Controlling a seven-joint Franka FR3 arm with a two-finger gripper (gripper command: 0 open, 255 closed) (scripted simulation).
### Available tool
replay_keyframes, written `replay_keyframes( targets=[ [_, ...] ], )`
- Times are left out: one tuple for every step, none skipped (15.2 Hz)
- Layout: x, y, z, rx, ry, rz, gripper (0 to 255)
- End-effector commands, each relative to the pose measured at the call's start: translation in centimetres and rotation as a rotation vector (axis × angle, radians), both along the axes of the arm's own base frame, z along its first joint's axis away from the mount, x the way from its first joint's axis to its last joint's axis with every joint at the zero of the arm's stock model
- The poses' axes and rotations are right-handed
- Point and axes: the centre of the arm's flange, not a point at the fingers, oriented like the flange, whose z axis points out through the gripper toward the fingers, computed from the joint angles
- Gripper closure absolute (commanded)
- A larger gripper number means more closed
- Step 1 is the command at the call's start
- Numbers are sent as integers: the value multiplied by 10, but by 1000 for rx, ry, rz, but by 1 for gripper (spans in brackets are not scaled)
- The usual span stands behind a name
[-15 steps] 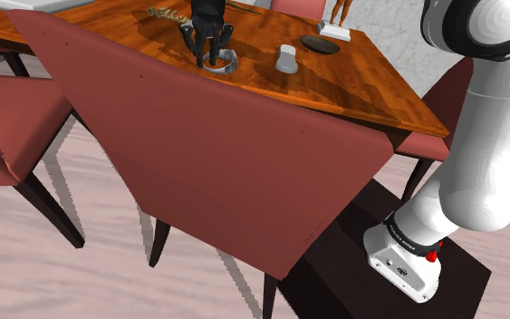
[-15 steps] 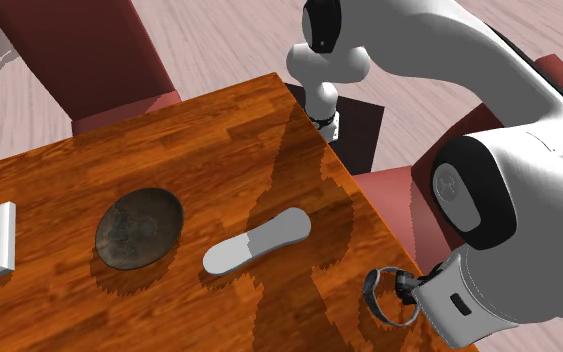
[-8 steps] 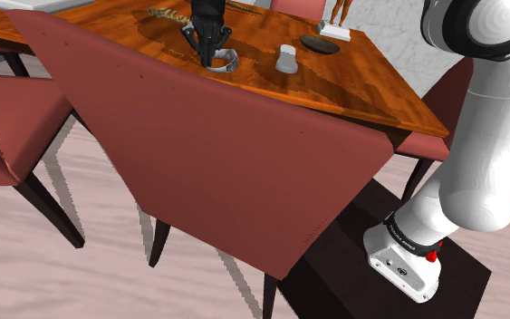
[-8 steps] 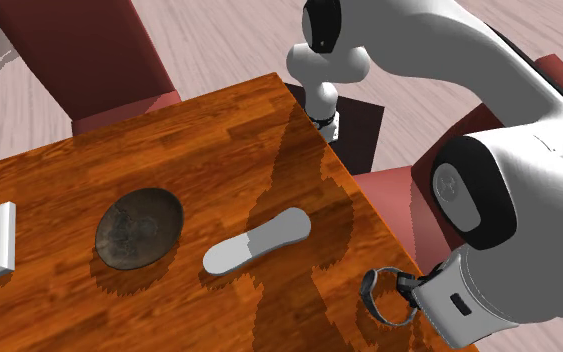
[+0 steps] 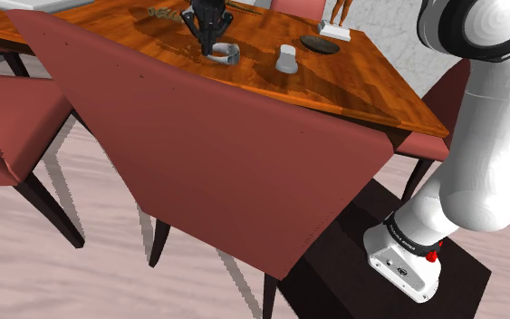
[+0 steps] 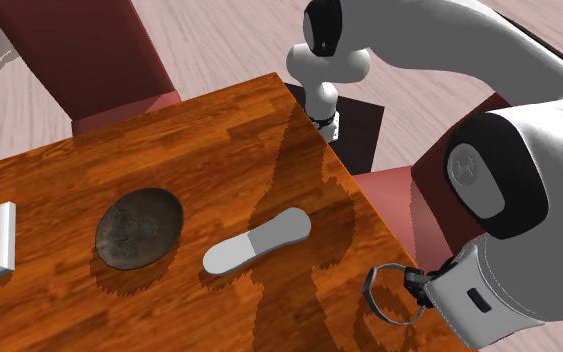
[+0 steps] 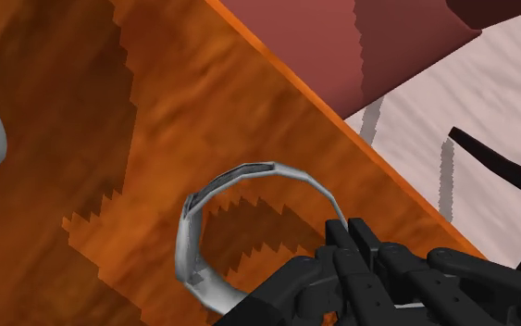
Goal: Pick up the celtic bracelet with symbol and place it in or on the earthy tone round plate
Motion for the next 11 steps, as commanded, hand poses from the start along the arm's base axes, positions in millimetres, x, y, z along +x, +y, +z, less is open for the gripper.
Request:
replay_keyframes(
  targets=[
    [0,1,11,0,0,0,255],
    [0,1,16,0,0,0,255],
    [0,1,21,0,0,0,255],
    [0,1,27,0,0,0,255],
    [0,1,32,0,0,0,255],
    [0,1,37,0,0,0,255],
    [0,1,43,0,0,0,255],
    [0,1,48,0,0,0,255],
    [0,1,53,0,0,0,255],
    [0,1,58,0,0,0,255],
    [0,1,64,0,0,0,255]
  ],
)
